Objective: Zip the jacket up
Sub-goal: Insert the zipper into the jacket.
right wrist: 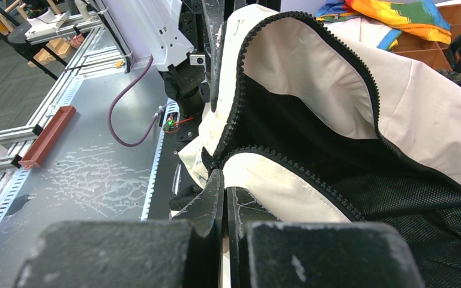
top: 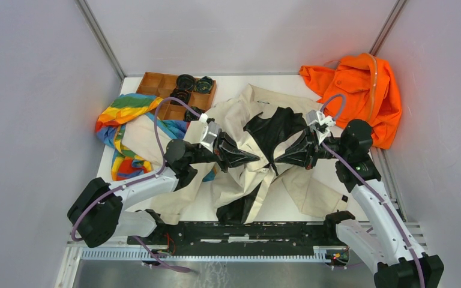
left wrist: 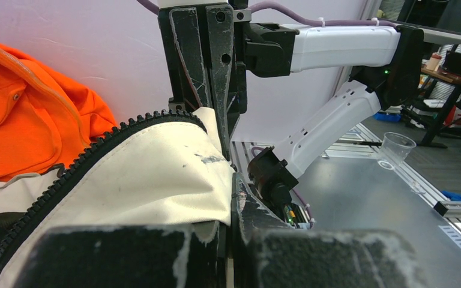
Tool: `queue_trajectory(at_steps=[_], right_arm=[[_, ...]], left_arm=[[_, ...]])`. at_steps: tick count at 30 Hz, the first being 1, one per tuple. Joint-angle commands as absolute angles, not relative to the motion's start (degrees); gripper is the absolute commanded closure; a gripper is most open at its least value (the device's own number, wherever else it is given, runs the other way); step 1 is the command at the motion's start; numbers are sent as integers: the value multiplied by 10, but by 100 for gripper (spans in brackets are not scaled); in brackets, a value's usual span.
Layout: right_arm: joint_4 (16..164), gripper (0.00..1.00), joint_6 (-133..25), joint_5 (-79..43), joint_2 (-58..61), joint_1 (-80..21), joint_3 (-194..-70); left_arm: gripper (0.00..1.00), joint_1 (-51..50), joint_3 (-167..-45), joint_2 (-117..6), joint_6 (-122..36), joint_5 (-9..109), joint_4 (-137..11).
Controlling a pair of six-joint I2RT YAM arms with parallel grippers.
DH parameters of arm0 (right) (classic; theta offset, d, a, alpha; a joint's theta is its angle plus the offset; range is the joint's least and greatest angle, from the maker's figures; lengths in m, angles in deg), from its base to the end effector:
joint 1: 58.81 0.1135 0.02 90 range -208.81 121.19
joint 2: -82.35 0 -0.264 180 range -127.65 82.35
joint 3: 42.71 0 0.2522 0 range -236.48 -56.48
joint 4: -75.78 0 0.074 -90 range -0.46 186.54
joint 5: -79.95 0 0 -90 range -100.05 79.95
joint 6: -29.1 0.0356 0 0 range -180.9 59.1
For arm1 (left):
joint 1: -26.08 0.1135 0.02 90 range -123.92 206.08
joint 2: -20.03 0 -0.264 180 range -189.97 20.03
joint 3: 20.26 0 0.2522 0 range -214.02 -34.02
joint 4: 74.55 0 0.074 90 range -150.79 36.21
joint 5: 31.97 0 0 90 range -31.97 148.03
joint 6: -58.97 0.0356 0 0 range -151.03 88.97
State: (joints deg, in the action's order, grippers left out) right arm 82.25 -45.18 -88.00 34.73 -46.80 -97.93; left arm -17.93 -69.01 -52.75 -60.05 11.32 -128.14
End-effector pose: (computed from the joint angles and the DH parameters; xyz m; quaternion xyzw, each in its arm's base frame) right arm 0.1624 0.0701 0.3435 -0.4313 0.5585 0.5605 0.4334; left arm 0.1674 -0.1977 0.3115 0.3999 0.4135 -0.6324 0.5188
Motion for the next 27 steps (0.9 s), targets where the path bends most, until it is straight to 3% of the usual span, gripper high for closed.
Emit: queue_trajectory(at_steps=[1,16,27], right_arm=[[790,100,-440,-879,357,-466,-990],[757,100,-405,-873,359,-465,-976],[745,100,-364,-845,357,-467,-967]], left_arm=[[98,-182,-695,-516,-564,123,-1299],[98,-182,-695,-518,-564,114,-1282],[98,-183,-705,-493,-511,121,-1186]])
